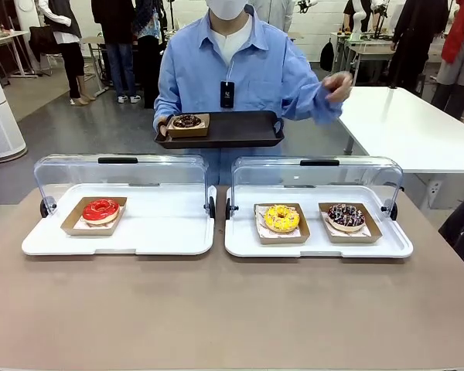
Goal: Provide the desired donut to the person.
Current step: Pick up and lift the Paper togo box containing the Donut pointed at by the person.
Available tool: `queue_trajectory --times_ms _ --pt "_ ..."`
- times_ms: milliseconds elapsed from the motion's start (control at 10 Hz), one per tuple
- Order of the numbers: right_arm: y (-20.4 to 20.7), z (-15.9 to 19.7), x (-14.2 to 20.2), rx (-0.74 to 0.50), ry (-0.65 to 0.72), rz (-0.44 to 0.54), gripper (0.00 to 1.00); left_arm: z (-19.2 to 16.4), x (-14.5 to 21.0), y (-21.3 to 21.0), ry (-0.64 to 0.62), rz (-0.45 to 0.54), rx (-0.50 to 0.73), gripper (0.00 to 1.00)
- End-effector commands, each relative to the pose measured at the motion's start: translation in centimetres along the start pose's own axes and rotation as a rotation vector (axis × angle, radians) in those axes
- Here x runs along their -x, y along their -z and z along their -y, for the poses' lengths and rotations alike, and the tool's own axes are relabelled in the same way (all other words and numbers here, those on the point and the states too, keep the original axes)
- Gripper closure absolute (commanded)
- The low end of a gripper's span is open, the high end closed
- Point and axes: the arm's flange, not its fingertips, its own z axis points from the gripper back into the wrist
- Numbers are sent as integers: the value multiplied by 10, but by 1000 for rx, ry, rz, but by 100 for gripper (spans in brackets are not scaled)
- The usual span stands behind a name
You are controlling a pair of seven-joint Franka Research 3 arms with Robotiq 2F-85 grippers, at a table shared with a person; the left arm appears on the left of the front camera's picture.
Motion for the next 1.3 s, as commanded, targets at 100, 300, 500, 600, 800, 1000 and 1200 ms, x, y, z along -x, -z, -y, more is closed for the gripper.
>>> queue_trajectory --times_ms 100,300,500,600,800,1000,1200 --pt "1 0 -1 -6 -6 6 0 -1 -1 -2 -13 6 -13 0" --pt "1 0 -1 -6 -6 6 0 -1 -1 -2 -13 6 -13 0" --pt "1 0 -1 -6 -6 6 0 -1 -1 -2 -13 6 -13 0" --pt "1 0 -1 -6 -6 6 0 -1 -1 -2 -13 6 -13 0" --pt "1 0 -1 -6 -6 6 0 -1 -1 -2 -13 6 -13 0" --pt "1 0 -1 -6 -6 6 0 -1 -1 -2 -13 6 -13 0" --pt "1 0 -1 -6 -6 6 0 -1 -1 -2 -13 6 -13 0"
